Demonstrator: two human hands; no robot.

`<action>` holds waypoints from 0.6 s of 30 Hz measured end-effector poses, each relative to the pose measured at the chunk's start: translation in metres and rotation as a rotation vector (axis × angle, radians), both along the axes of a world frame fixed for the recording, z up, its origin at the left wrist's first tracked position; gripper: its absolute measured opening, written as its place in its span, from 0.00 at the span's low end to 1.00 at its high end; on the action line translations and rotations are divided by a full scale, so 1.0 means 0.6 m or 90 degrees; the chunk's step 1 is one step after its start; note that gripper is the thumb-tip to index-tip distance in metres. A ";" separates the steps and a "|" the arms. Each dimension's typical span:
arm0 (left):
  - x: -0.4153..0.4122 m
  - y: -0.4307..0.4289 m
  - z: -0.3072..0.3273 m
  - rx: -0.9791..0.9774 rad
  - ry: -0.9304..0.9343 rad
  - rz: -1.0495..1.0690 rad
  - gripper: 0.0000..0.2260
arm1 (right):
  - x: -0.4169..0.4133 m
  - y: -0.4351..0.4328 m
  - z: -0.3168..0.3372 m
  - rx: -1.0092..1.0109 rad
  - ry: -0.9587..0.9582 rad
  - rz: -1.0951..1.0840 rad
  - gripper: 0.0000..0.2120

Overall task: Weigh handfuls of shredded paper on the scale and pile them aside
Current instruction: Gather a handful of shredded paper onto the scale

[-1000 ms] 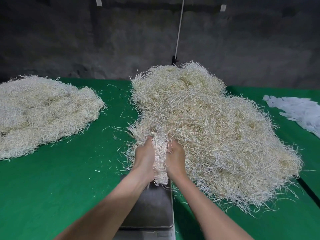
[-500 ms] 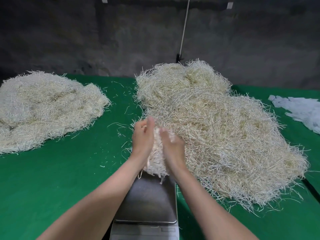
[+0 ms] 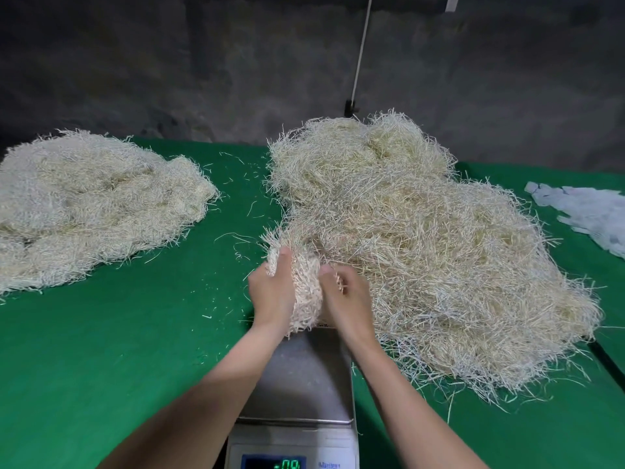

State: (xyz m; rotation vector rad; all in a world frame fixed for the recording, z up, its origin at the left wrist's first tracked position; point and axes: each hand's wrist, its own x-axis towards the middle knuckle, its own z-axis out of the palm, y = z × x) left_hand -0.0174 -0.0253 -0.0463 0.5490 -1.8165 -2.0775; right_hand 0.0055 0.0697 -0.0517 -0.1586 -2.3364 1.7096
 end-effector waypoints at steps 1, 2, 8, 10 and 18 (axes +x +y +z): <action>0.001 -0.008 -0.002 -0.030 0.016 -0.032 0.19 | 0.008 0.007 0.001 -0.012 0.001 -0.007 0.16; 0.003 -0.012 -0.004 -0.052 0.031 -0.072 0.21 | 0.015 0.012 0.000 -0.046 -0.008 0.006 0.23; 0.017 0.021 -0.010 -0.271 -0.018 -0.304 0.22 | 0.037 -0.013 -0.011 -0.122 -0.078 0.029 0.23; 0.022 0.018 0.000 -0.176 -0.065 -0.378 0.27 | 0.035 -0.001 -0.029 -0.146 -0.098 -0.045 0.23; 0.064 -0.008 -0.027 0.312 -0.163 -0.444 0.08 | -0.001 -0.019 -0.024 -0.344 -0.216 -0.061 0.30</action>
